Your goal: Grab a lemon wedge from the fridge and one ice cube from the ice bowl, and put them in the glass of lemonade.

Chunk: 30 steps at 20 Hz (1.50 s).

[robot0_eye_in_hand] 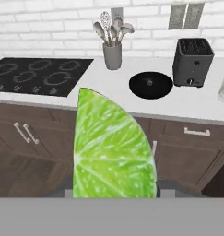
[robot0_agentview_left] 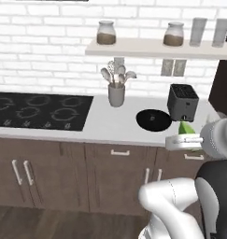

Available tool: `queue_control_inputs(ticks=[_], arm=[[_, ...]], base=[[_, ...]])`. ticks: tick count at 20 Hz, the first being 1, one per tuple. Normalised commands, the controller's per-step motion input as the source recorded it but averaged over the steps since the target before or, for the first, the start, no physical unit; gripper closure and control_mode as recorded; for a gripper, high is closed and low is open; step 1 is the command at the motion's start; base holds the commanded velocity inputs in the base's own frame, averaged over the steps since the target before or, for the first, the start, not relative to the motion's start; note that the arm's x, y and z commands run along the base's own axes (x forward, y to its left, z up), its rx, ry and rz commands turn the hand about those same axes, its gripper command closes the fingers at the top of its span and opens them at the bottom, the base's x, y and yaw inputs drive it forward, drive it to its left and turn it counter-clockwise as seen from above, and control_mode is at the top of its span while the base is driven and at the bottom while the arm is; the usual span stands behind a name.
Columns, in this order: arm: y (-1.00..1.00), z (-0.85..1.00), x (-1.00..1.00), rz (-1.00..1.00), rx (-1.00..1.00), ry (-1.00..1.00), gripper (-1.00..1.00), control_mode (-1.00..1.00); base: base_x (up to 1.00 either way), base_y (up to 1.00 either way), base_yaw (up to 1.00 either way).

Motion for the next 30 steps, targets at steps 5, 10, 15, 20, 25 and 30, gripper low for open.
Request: queue_control_inputs(ticks=[5, 10, 15, 20, 25, 30], arm=[[0.00, 0.00, 0.00, 0.00, 0.00, 0.00, 1.00, 1.00], [0.00, 0.00, 0.00, 0.00, 0.00, 0.00, 1.00, 1.00], [0.00, 0.00, 0.00, 0.00, 0.00, 0.00, 1.00, 1.00], [0.00, 0.00, 0.00, 0.00, 0.00, 0.00, 1.00, 1.00], [0.00, 0.00, 0.00, 0.00, 0.00, 0.00, 1.00, 1.00], [0.00, 0.00, 0.00, 0.00, 0.00, 0.00, 1.00, 1.00]], base=[[1.00, 0.09, -0.46], [0.78, -0.24, -0.49], [0.33, -0.32, -0.44], [-0.10, -0.66, -0.34], [0.67, -0.46, -0.49], [0.63, -0.53, -0.41]])
